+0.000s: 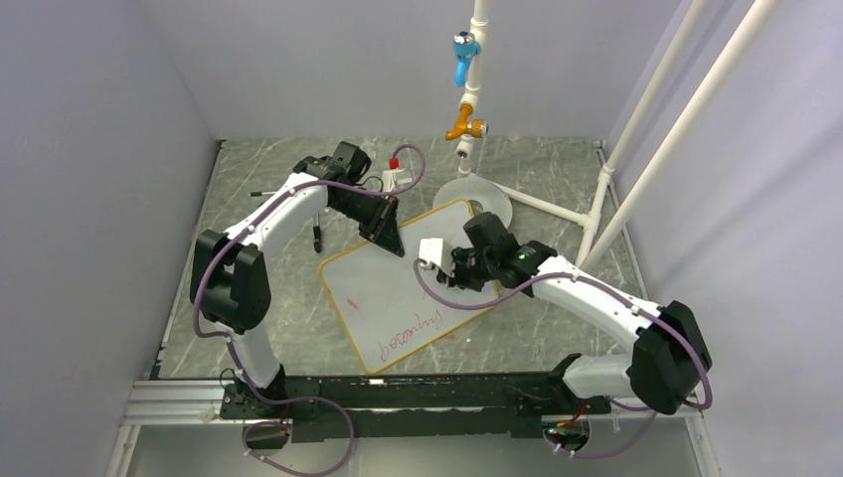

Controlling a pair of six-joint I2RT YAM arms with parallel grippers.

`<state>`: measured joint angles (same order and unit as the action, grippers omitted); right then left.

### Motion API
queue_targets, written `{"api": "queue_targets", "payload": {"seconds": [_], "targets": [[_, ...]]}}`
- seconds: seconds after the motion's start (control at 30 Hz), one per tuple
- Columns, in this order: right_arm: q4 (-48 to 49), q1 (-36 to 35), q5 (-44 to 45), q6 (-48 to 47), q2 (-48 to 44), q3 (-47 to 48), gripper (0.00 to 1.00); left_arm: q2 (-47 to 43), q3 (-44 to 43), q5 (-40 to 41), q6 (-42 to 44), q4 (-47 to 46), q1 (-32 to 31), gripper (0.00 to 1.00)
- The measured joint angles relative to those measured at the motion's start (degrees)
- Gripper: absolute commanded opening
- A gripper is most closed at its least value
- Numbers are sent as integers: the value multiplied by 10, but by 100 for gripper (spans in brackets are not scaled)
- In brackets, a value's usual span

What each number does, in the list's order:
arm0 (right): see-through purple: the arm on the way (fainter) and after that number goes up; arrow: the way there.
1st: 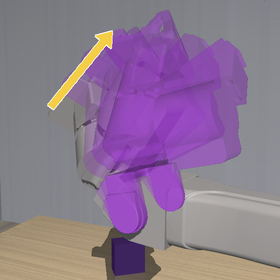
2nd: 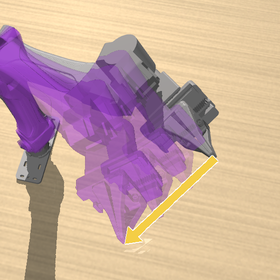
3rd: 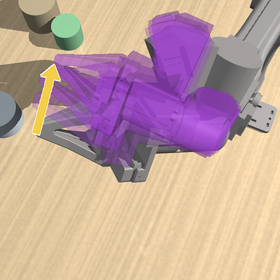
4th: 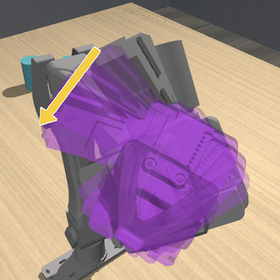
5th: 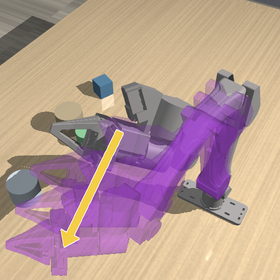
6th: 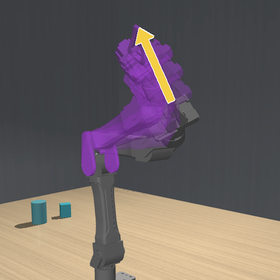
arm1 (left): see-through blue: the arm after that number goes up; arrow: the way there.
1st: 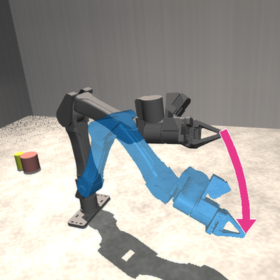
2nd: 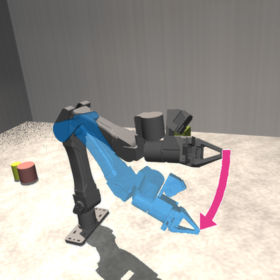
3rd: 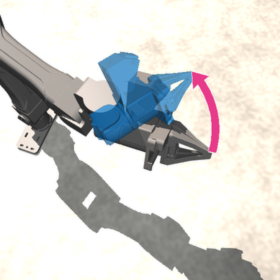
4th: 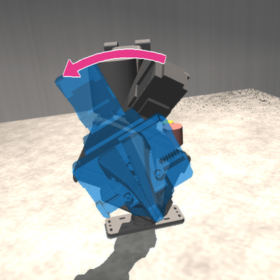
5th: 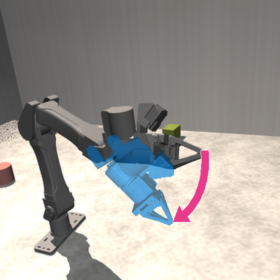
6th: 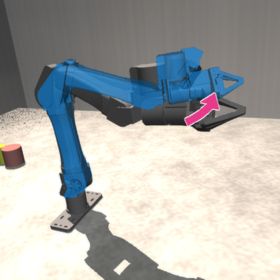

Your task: Erase the whiteboard

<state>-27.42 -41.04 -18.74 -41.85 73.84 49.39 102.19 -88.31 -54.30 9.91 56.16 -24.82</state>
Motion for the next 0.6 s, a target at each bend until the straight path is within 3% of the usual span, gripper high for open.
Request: {"api": "queue_targets", "payload": {"seconds": [0.23,0.6], "targets": [[19,10,15,4,-10,15,0,0,0,0,0,0,0,0],[0,-136,34,-24,39,-16,0,0,0,0,3,4,-4,0]]}}
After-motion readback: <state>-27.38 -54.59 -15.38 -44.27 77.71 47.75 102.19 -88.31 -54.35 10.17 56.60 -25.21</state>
